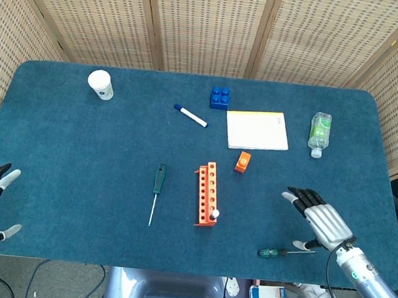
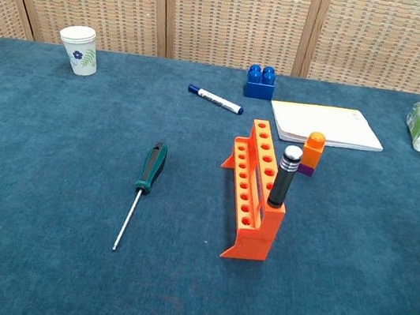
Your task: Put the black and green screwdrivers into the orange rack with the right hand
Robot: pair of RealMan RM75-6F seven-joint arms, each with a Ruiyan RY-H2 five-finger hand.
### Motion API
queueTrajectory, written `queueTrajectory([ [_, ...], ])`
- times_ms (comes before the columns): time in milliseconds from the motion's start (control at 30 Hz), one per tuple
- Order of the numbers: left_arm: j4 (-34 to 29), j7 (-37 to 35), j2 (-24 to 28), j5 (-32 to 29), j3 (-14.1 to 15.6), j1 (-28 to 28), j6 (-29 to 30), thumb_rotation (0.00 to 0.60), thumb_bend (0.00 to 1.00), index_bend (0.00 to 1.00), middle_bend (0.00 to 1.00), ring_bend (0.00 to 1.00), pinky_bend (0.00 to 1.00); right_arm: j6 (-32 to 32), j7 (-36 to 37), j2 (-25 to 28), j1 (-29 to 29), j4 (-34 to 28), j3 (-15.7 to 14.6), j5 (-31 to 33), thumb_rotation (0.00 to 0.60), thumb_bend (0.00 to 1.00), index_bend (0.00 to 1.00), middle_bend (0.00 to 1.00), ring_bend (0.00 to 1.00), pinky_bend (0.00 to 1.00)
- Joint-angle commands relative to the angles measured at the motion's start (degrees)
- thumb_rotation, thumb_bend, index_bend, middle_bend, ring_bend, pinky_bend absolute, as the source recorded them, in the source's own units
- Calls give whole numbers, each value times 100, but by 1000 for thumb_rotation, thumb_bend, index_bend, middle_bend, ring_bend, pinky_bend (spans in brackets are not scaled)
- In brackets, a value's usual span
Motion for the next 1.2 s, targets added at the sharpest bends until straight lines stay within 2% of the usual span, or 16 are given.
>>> queueTrajectory([
  [33,-9,18,-5,-4,-1,-1,-5,600,0,0,0,0,0,262,21,-216,-258,368,-245,-307,600,0,106,0,0,0],
  [200,-11,57,-19,-7,2,0,-15,600,0,0,0,0,0,532,-138,-540,-481,712,-416,-603,600,9,203,0,0,0],
  [500,-3,103,-47,7,4,-4,-21,600,0,0,0,0,0,605,-656,-1451,-593,1535,-368,-718,600,45,321,0,0,0],
  [633,-4,119,-56,2,4,-7,-29,600,0,0,0,0,0,627,-617,-1714,-613,1715,-351,-708,600,78,379,0,0,0],
  [833,-8,123,-58,-35,-7,-13,-48,600,0,0,0,0,0,661,-649,-1933,-645,1915,-351,-689,600,91,401,0,0,0],
  [1200,-22,180,-75,-56,-7,-23,-85,600,0,0,0,0,0,429,-847,-2132,-586,1947,-338,-552,600,205,418,0,0,0],
])
